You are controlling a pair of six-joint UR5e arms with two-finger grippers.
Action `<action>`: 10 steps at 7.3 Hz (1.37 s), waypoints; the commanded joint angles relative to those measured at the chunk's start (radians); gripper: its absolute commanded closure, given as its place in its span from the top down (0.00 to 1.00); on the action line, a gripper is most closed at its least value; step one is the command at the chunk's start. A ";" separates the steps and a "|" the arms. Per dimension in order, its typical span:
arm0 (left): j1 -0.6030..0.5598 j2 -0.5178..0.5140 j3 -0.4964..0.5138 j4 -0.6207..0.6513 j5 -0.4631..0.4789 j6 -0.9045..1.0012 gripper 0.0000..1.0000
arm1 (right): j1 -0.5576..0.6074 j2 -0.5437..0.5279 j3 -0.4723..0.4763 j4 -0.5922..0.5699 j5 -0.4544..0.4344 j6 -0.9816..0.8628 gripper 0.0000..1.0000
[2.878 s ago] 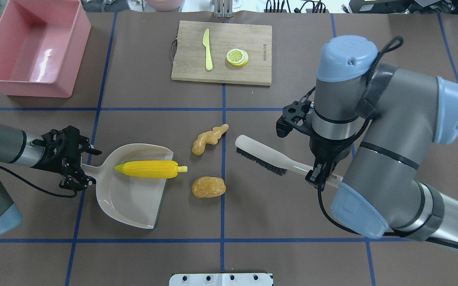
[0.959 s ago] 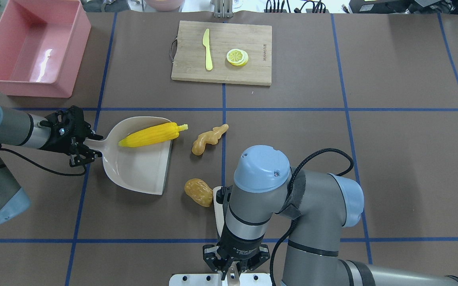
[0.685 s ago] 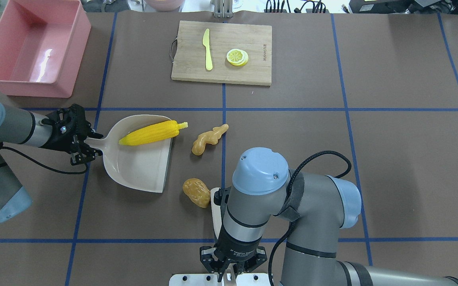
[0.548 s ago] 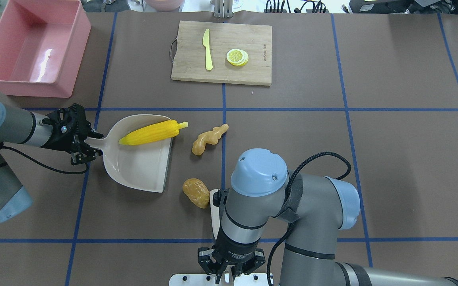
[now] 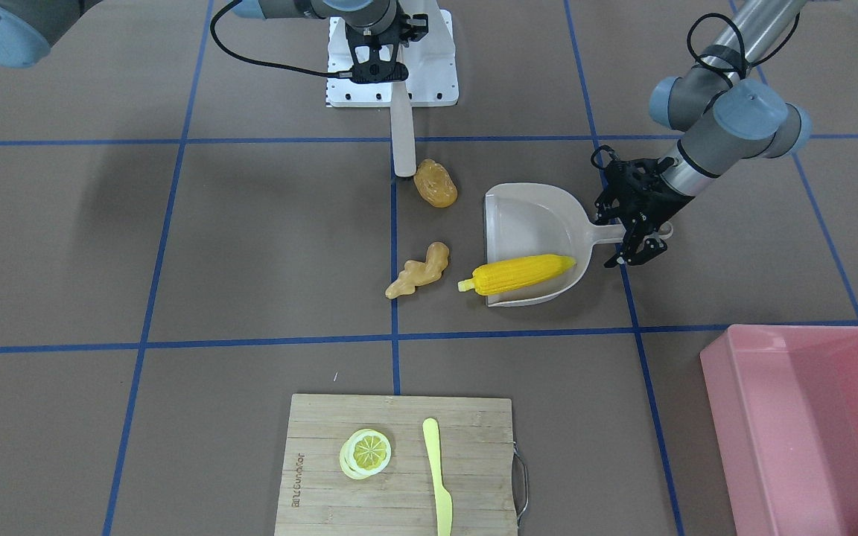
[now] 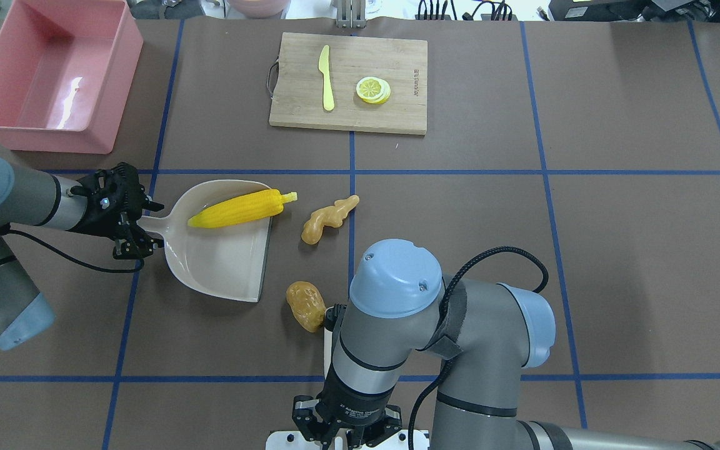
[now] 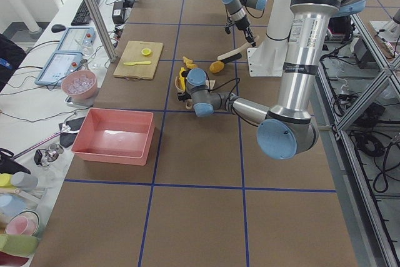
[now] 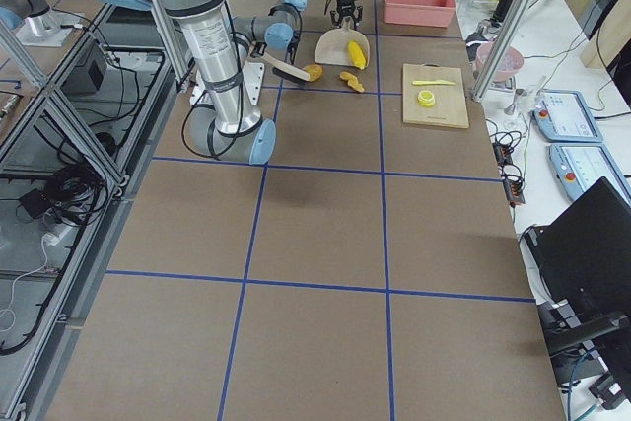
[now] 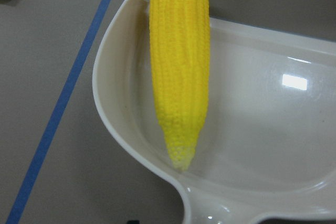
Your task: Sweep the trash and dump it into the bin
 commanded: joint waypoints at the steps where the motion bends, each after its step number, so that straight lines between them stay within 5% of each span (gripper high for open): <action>1: 0.002 0.000 -0.013 0.000 0.011 -0.003 0.75 | -0.004 -0.007 -0.040 0.069 0.001 0.047 0.00; 7: 0.019 0.004 -0.053 0.007 0.054 -0.009 0.60 | 0.036 0.129 -0.259 0.149 0.021 0.064 0.00; 10: 0.040 0.014 -0.070 0.006 0.083 -0.037 0.60 | 0.046 0.142 -0.260 0.208 0.021 0.170 0.00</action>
